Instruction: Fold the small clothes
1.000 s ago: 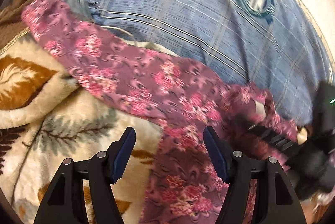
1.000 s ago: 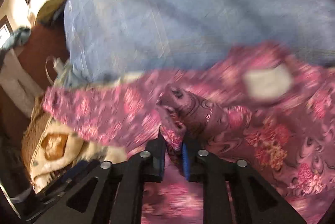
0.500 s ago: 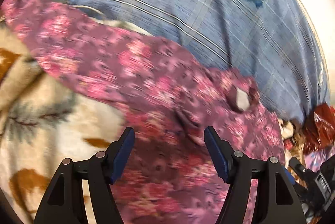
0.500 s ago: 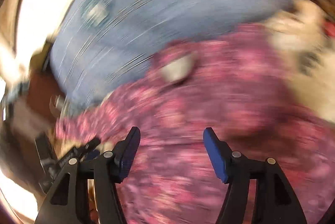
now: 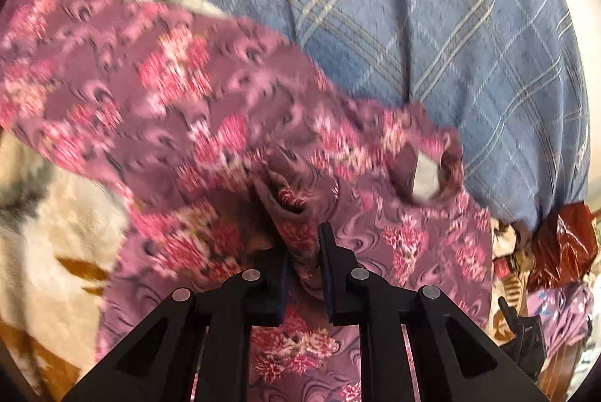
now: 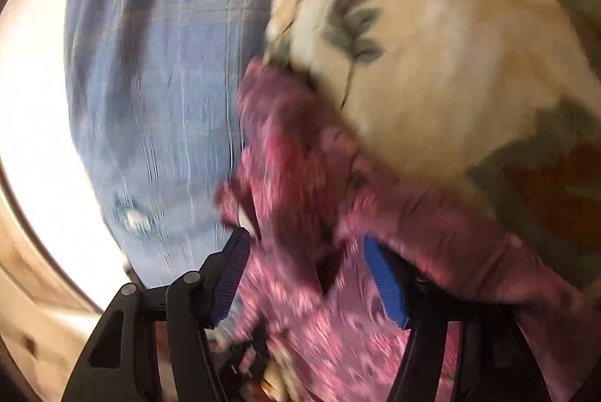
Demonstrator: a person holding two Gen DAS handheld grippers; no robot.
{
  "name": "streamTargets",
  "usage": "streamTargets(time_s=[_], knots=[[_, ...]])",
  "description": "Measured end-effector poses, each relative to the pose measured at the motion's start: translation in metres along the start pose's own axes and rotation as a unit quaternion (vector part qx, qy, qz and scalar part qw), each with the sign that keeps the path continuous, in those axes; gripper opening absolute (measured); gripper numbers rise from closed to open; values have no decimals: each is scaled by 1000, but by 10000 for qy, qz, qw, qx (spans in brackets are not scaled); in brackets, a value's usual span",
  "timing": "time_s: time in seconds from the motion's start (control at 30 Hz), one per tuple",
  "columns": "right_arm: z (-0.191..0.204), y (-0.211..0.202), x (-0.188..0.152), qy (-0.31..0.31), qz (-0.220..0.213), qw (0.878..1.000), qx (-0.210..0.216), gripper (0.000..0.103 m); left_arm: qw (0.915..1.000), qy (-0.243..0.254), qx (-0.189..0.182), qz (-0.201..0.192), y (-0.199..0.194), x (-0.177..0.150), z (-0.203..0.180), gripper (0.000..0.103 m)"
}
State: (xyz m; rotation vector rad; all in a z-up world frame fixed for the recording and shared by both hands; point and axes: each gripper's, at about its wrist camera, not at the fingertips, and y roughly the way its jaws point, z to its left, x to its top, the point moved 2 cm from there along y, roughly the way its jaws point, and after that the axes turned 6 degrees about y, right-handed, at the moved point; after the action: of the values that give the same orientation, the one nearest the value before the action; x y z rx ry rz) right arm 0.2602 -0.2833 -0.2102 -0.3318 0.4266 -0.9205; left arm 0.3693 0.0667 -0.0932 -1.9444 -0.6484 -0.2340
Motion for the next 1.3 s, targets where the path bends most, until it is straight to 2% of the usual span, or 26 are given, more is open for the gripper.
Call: streamTargets(time_s=[0.03,0.07,0.13,0.17,0.23,0.3,0.37,0.4,0.47,0.53,0.57,0.6,0.63,0.67,0.7,0.73,0.83,0.93,0.97,1.0,1.03,1.1,1.17,1.2,1.23,1.3], knots=[[-1,-2,2,195,-148,9996,107,63,9999,26,93,-77,-5,3,0,14],[-2,-3,5,365,-249,9989,184,59,9997,41,189,-132,-8,7,1,14],[-3,0,12,540,-254,9980,196,7,9994,19,282,-187,-14,10,2,14],[-3,0,15,492,-221,9984,159,7,9993,-4,313,-202,-16,11,4,14],[0,-24,23,291,-699,9970,178,6,9985,37,499,-209,-16,11,8,14],[-3,-41,33,45,-1014,9948,-40,5,9979,83,641,-51,-4,4,9,14],[-17,-34,41,134,-803,9960,-355,4,9975,3,673,191,7,-2,15,14],[-19,-33,42,89,-722,9967,-347,5,9976,-48,639,263,11,-4,20,14],[-15,-40,37,-30,-674,9969,-399,14,9983,-100,504,288,4,-9,24,14],[-5,-55,28,-180,-584,9970,-466,23,9995,-122,236,147,-13,-11,28,15],[3,-61,24,-310,-567,9972,-387,25,9997,-117,188,51,-20,-11,29,20],[11,-70,20,-608,-620,9958,-298,29,9998,-119,152,-84,-28,-6,29,30],[26,-71,19,-988,-718,9920,-312,33,9997,-115,134,-170,-32,-5,28,35],[38,-68,19,-1331,-775,9875,-341,48,9995,-90,140,-252,-36,-2,25,46],[53,-61,22,-1710,-843,9808,-419,57,9992,-12,209,-330,-37,4,19,51],[65,-49,28,-1966,-901,9746,-574,58,9990,83,276,-353,-36,4,14,51],[77,-1,49,-2295,-675,9651,-1069,57,9983,331,430,-189,-22,7,-1,51],[73,39,60,-2404,-468,9585,-1462,56,9979,399,516,-16,1,9,-11,50],[69,52,62,-2393,-306,9587,-1508,41,9974,430,582,25,8,8,-14,50],[69,67,62,-2466,-27,9567,-1544,5,9965,483,679,48,15,9,-15,50],[73,71,61,-2628,36,9519,-1575,5,9952,537,816,1,18,8,-18,49],[85,64,60,-3136,-388,9339,-1673,5,9898,610,1284,-52,31,9,-15,49],[76,68,72,-3118,-505,9230,-2198,5,9869,582,1488,216,55,5,-8,47],[66,73,80,-2989,-373,9227,-2405,5,9861,643,1525,129,57,5,-9,47],[63,70,83,-2941,-322,9275,-2285,6,9845,781,1567,51,53,5,-14,45],[74,54,76,-3131,-431,9220,-2238,13,9860,867,1420,74,46,3,-21,44]])
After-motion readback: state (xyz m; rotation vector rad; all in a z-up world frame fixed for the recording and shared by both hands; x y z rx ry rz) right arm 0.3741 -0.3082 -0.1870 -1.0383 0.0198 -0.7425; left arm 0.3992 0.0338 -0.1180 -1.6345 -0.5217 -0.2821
